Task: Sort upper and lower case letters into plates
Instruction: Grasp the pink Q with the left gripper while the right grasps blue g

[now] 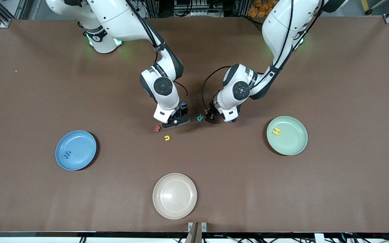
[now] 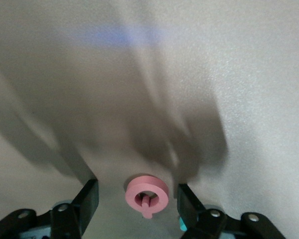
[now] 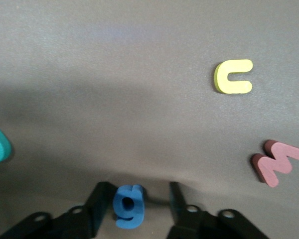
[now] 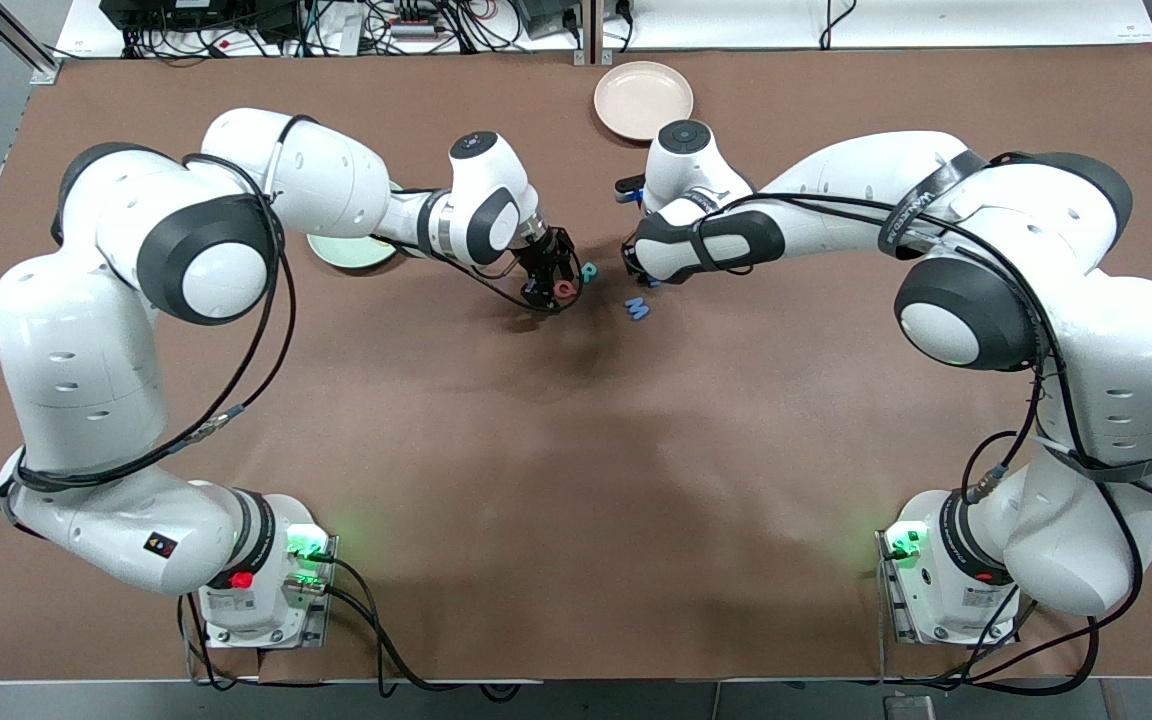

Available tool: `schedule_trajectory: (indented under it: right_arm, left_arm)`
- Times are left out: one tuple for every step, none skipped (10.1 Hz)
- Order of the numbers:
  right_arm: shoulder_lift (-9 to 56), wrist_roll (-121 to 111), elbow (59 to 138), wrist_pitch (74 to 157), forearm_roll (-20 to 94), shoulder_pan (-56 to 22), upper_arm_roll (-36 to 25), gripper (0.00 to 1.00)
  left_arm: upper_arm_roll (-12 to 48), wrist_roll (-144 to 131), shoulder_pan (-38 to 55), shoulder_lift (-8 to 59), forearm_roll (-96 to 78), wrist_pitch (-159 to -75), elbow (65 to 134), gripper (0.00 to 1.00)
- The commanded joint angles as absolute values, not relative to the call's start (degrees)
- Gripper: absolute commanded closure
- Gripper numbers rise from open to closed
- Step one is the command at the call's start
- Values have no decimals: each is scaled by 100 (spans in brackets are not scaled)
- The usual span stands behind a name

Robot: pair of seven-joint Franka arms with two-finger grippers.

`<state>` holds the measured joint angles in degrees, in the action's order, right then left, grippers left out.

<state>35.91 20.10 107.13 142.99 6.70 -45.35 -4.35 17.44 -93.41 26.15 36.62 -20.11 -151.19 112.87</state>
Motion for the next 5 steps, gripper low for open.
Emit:
schedule_trajectory:
  right_arm:
    - [3367,2232,11020,14291,650,-4658,-466,100]
    - [3279,2232,11091,14291,650,-4658,-466,100]
    - [3217,2267,11100,14274,650,-4658,-466,100]
    - [3138,2328,11101,14265,650,-4623,-466,100]
    - [3042,2338,11092,14160,659,-4571,-483,100]
  left_arm:
    - [1688,-9255,2725,3630,-2180,-15161,11426,37]
    - [1688,-9264,2733,3630,-2180,-15161,11382,36]
    - [1688,-9281,2794,3639,-2188,-15152,11338,36]
    - [1688,-9325,2821,3691,-2197,-15161,11268,36]
    - [1688,-9343,2830,3700,-2189,-15152,11233,36]
